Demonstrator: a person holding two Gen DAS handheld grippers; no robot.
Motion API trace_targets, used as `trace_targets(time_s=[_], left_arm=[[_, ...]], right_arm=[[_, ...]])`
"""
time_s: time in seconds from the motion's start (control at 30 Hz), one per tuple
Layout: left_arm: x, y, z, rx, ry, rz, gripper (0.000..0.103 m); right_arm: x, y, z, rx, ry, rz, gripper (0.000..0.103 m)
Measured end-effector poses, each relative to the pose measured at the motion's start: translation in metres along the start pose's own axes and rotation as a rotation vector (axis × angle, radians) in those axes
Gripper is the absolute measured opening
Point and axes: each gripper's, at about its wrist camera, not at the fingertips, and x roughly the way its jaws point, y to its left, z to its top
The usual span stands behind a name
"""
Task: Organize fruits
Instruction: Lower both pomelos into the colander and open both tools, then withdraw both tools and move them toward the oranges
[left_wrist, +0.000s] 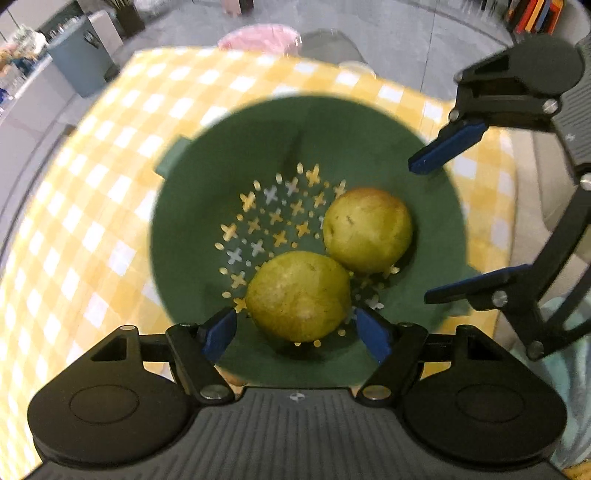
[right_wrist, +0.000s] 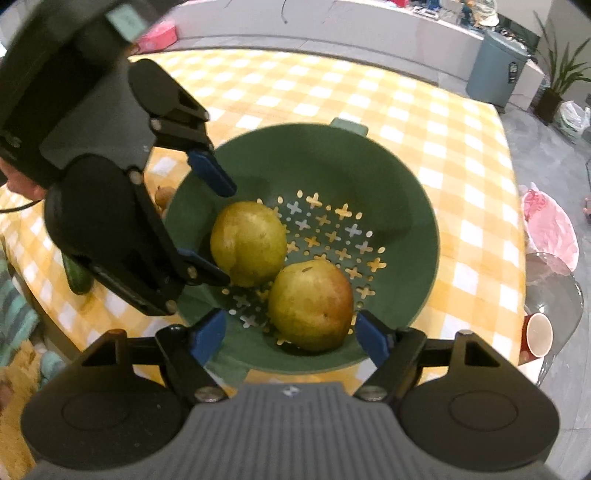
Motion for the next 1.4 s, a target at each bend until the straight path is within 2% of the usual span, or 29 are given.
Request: trace_targets(time_s=[0.17, 0.3, 0.57, 0.9, 1.0, 1.23, 1.3, 1.4], left_arm=[[-0.047, -0.009, -0.017, -0.029, -0.109, 0.029, 0.087], [-0.08, -0.013, -0.037, -0.091, -0.194, 0.053, 0.087], [-0.14, -0.022, -0.105, -0.228, -0.351, 0.148, 0.087], [-0.174, -0.014, -0.184, -0.415, -0.445, 0.246, 0.087], [-0.177, -0.013, -0.206, -0.457, -0.457, 0.251, 0.086], [-0.172, -0.02, -0.249, -0.479, -0.499, 0.212, 0.081], [-0.17, -0.02, -0.259, -0.497, -0.515, 0.194, 0.078], [-0.162, -0.022, -0.265, -0.501, -0.527, 0.184, 0.078]], right_arm=[[-0.029, 0.014, -0.007, 0.08, -0.091, -0.015, 0.076], [-0.048, 0.03, -0.017, 0.161, -0.164, -0.036, 0.076], [-0.079, 0.082, -0.04, 0.281, -0.321, -0.121, 0.077], [-0.091, 0.154, -0.065, 0.361, -0.478, -0.146, 0.082], [-0.083, 0.175, -0.072, 0.371, -0.492, -0.142, 0.082], [-0.047, 0.209, -0.087, 0.407, -0.45, -0.112, 0.08], [-0.038, 0.215, -0.087, 0.408, -0.439, -0.117, 0.071], [-0.029, 0.22, -0.089, 0.432, -0.444, -0.118, 0.069]])
